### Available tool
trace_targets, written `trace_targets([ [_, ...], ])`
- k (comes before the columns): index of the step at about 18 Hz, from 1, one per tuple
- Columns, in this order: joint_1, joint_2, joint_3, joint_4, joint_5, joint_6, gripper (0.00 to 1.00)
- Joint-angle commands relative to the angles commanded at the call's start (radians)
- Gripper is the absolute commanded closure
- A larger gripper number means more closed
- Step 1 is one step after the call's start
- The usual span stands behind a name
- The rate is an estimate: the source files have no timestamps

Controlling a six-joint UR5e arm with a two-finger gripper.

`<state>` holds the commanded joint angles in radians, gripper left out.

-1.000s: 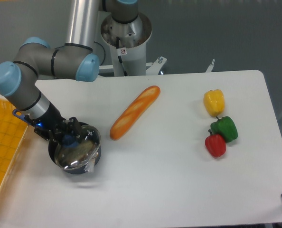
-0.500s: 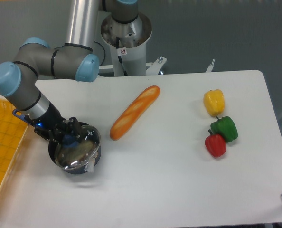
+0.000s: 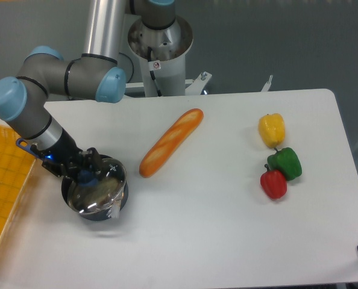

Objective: Close the pot lid

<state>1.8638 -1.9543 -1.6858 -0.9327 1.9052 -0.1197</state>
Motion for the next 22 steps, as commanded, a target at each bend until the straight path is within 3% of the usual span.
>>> trace_targets([
  [22,0.006,-0.002,-0.003,-0.009,-0.014,0.0,0.41],
])
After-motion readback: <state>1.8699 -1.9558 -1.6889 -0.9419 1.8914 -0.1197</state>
